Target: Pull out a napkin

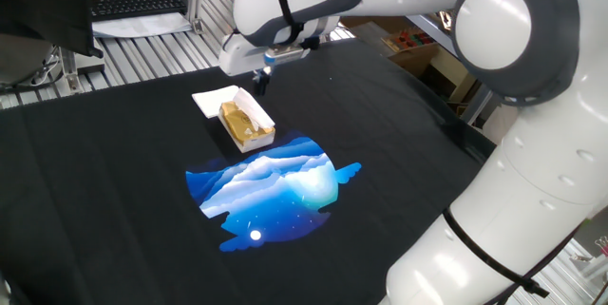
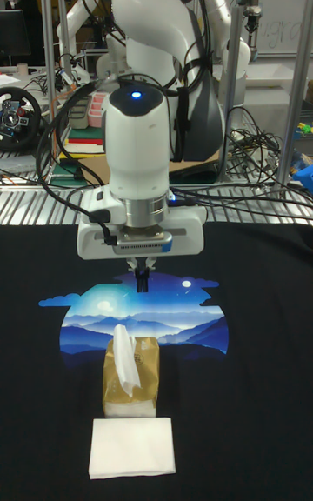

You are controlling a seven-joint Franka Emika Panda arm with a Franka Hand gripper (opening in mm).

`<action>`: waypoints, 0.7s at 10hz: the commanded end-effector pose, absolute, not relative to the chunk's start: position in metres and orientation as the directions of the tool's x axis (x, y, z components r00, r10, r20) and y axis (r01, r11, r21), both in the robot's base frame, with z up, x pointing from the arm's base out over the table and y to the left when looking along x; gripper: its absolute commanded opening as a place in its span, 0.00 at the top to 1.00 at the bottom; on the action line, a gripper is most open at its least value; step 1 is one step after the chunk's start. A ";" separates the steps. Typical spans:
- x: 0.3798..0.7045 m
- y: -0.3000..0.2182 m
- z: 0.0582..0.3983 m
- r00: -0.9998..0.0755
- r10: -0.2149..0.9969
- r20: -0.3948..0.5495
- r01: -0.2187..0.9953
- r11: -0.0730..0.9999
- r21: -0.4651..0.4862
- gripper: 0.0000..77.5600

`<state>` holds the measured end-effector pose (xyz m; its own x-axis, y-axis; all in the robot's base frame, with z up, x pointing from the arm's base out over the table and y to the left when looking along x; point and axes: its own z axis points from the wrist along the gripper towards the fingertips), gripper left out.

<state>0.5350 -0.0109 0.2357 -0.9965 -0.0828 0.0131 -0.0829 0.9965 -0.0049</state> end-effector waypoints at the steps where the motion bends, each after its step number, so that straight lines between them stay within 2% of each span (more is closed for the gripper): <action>1: 0.535 -0.013 0.236 -0.999 -0.035 0.029 -0.035 0.999 0.003 1.00; 7: 0.535 -0.012 0.236 -1.000 0.000 0.031 0.000 1.000 -0.003 1.00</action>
<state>0.5347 -0.0123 0.2351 -0.9994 0.0020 0.0336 0.0019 1.0000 -0.0021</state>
